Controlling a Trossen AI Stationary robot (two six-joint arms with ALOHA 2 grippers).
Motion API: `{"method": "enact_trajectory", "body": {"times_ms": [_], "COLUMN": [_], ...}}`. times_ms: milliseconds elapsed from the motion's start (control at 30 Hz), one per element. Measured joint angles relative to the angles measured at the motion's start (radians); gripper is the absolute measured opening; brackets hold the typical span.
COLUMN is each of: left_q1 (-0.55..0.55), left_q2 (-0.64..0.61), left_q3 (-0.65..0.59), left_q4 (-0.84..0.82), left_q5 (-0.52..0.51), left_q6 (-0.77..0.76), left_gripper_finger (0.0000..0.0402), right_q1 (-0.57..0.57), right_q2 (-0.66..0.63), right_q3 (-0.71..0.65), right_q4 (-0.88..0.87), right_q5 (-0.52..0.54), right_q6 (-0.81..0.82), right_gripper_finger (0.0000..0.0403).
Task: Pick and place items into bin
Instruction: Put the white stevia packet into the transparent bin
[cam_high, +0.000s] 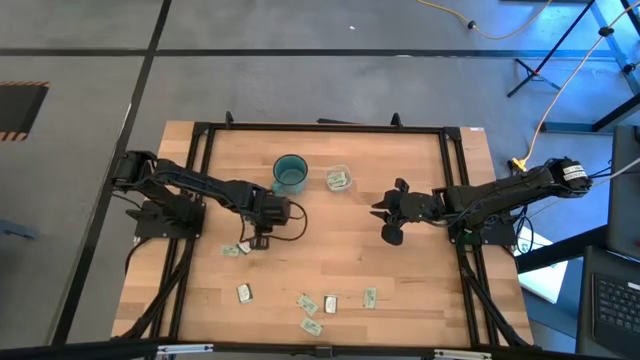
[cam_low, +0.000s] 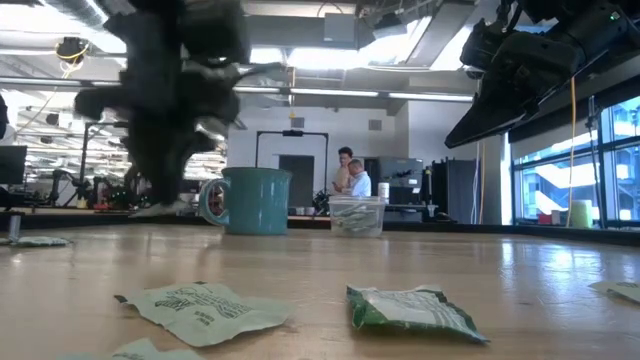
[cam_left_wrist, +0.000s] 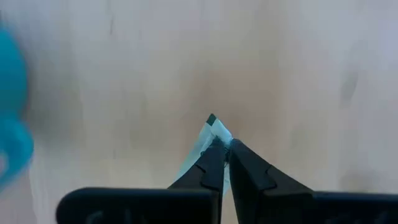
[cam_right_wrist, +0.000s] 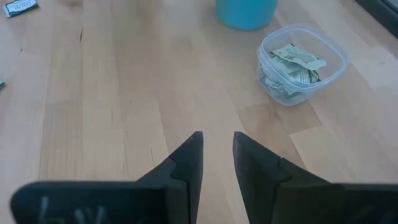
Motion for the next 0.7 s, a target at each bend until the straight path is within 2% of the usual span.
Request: {"method": "enact_trajectory", "body": {"times_ms": [200, 367, 500, 700], "left_q1": [-0.031, -0.013, 0.032, 0.127], "left_q2": [-0.001, -0.002, 0.011, 0.108], "left_q3": [0.099, 0.156, 0.197, 0.309], "left_q4": [0.127, 0.315, 0.443, 0.454], "left_q5": [0.051, -0.076, -0.081, -0.095], "left_q6": [0.121, 0.231, 0.304, 0.355], "left_gripper_finger": [0.0006, 0.0006, 0.0005, 0.0005], "right_q1": [0.000, 0.000, 0.000, 0.000], "right_q2": [0.000, 0.000, 0.000, 0.000], "right_q3": [0.000, 0.000, 0.000, 0.000], "right_q4": [0.000, 0.000, 0.001, 0.018], "right_q5": [0.000, 0.000, 0.000, 0.000], "right_q6": [0.000, 0.000, 0.000, -0.012], "right_gripper_finger": [0.0092, 0.0092, 0.0092, 0.0092]}}
